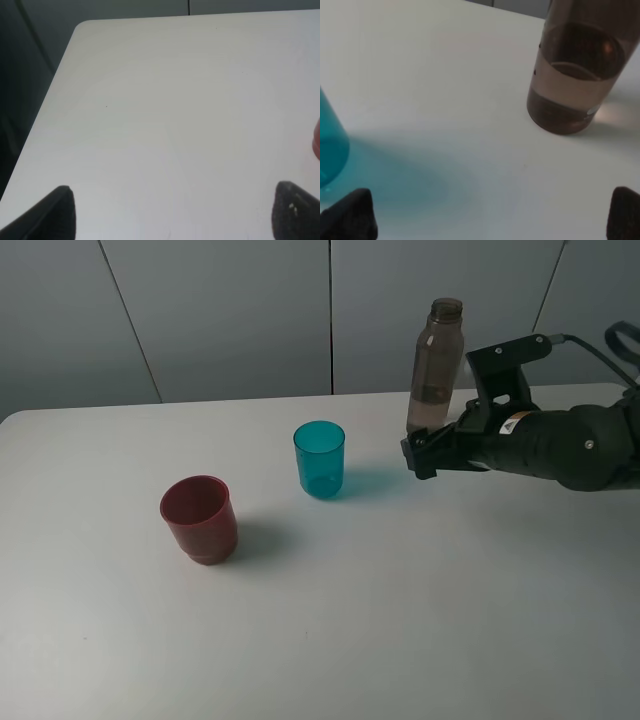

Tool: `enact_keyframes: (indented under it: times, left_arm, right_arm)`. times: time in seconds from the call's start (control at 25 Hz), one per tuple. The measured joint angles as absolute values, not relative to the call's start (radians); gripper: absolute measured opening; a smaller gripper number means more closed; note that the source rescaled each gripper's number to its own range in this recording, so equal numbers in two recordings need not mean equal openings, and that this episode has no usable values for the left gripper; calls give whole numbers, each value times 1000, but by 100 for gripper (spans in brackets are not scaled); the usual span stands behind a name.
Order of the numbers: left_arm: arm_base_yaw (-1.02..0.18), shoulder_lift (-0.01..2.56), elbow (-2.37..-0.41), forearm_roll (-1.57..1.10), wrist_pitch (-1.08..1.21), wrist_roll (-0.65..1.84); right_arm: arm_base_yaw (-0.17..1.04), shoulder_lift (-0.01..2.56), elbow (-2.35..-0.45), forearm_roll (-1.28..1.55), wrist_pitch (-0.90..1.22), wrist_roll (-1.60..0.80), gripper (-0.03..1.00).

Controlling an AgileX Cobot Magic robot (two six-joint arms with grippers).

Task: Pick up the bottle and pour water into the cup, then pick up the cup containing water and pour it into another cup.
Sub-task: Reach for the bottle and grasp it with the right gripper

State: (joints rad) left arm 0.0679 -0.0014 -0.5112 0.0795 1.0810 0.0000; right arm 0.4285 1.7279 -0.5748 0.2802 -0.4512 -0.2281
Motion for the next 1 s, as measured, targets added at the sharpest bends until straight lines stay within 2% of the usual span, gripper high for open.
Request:
enact_keyframes:
  times: [0.32, 1.0]
  left_arm:
    - [68, -1, -511, 79, 1081, 7]
    - [68, -1, -511, 79, 1081, 7]
  right_arm:
    - [427, 1871, -590, 343, -769, -196, 100]
    - [383, 2110, -816, 363, -802, -157, 100]
